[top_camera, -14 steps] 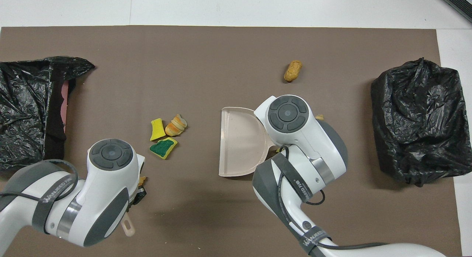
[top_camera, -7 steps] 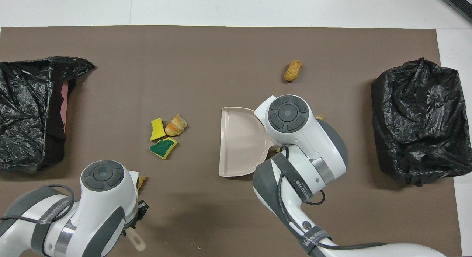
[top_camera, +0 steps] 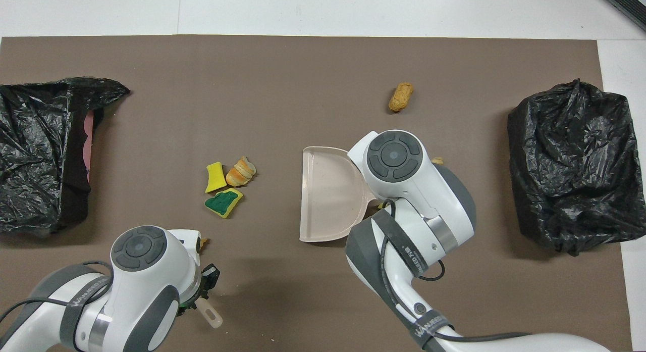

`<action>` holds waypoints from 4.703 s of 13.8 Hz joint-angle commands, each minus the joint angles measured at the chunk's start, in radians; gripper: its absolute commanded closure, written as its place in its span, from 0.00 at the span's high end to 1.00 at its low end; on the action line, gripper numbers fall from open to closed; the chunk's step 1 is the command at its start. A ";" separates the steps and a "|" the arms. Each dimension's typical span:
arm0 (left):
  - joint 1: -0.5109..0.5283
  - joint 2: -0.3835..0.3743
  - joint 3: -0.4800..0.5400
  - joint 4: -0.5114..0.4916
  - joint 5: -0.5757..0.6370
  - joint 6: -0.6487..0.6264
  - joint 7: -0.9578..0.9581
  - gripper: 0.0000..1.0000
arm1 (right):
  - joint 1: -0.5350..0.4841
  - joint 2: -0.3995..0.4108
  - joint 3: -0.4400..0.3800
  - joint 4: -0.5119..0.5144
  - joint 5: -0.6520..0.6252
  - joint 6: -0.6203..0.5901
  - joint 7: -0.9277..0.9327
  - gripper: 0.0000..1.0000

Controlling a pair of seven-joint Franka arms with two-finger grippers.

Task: Sweep and dump trash in bin

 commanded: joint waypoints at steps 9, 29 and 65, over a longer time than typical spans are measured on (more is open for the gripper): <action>-0.025 0.121 0.008 0.132 -0.017 0.148 0.434 0.00 | 0.053 0.023 0.005 -0.012 -0.018 0.066 0.082 0.00; 0.008 0.254 -0.115 0.472 -0.006 -0.013 0.867 0.00 | 0.083 0.048 0.006 -0.007 -0.021 0.088 0.159 0.00; -0.031 0.277 0.002 0.486 0.038 -0.175 0.842 0.00 | 0.073 0.047 0.006 -0.013 -0.021 0.080 0.158 0.00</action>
